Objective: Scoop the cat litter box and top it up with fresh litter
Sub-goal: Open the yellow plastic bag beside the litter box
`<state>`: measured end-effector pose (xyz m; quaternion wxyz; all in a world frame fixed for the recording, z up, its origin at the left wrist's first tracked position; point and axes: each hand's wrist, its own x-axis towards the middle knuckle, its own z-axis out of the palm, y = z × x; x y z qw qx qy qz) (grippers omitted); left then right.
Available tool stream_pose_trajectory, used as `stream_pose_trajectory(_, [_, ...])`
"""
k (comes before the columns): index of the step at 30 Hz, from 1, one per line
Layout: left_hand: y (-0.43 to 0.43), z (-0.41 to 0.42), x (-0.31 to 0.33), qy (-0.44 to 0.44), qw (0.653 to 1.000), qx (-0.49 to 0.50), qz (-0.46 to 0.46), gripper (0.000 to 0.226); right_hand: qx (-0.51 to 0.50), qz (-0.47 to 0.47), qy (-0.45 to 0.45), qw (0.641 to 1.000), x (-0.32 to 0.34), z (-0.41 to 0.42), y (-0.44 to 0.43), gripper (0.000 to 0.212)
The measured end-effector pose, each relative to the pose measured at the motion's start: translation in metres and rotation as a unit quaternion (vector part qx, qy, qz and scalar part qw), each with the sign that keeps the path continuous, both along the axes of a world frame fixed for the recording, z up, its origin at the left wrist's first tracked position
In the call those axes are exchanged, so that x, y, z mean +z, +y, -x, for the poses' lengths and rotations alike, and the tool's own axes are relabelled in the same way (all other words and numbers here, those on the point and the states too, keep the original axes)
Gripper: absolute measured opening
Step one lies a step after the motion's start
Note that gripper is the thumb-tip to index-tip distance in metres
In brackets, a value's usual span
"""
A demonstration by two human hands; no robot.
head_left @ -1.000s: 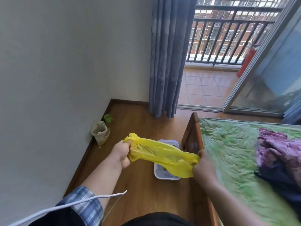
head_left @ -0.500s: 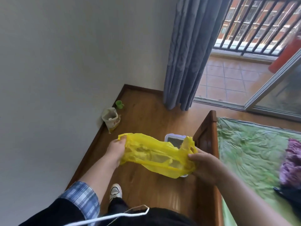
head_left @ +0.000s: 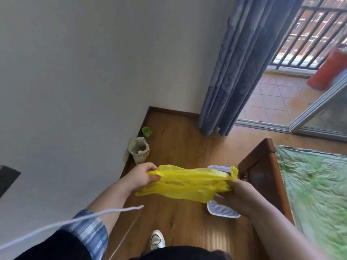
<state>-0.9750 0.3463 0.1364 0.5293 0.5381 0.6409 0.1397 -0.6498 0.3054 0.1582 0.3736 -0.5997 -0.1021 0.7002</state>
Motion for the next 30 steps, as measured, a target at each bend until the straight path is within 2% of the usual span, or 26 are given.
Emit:
stream_pose_trajectory(2, [0.008,0.01,-0.01,0.062,0.997,-0.014,-0.034,0.002,-0.057,0.014,0.034,0.998,-0.003,0.025,0.01,0.022])
stream_pose_trajectory(5, [0.019,0.017,-0.03,0.101,0.994,0.038,-0.03,0.013,-0.094,0.028,0.017,0.995,-0.012,0.041,0.022,0.033])
stream_pose_trajectory(7, [0.03,0.021,-0.043,-0.002,0.989,0.139,0.041,0.018,-0.074,0.021,0.018,0.997,-0.011,0.041,0.028,0.038])
stream_pose_trajectory(10, [0.053,0.022,-0.047,-0.179,0.927,0.295,0.147,0.029,-0.025,0.007,0.008,1.0,-0.009,0.033,0.038,0.038])
stream_pose_trajectory(12, [0.072,0.017,-0.041,-0.209,0.907,0.335,0.148,0.031,0.019,-0.013,-0.017,1.0,-0.01,0.028,0.044,0.039])
stream_pose_trajectory(14, [0.093,0.01,-0.04,-0.189,0.911,0.341,0.135,0.035,0.062,-0.036,-0.08,0.994,-0.011,0.027,0.052,0.033])
stream_pose_trajectory(18, [0.137,-0.012,-0.034,-0.176,0.933,0.289,0.124,0.03,0.08,-0.063,-0.249,0.963,-0.017,0.024,0.082,0.015])
stream_pose_trajectory(21, [0.169,-0.043,-0.013,-0.218,0.943,0.206,0.146,0.026,0.057,-0.039,-0.359,0.931,-0.028,0.007,0.118,0.026])
stream_pose_trajectory(24, [0.204,-0.067,-0.002,-0.255,0.933,0.107,0.232,0.03,0.038,-0.009,-0.403,0.914,-0.04,-0.028,0.161,0.045])
stream_pose_trajectory(28, [0.254,-0.099,0.003,-0.35,0.877,-0.079,0.32,0.057,0.043,0.014,-0.436,0.899,-0.05,-0.08,0.216,0.048])
stream_pose_trajectory(29, [0.266,-0.111,0.002,-0.352,0.874,-0.099,0.321,0.058,0.044,0.023,-0.439,0.897,-0.051,-0.09,0.227,0.049])
stream_pose_trajectory(30, [0.276,-0.125,0.002,-0.33,0.888,-0.089,0.309,0.057,0.044,0.027,-0.443,0.895,-0.051,-0.099,0.238,0.05])
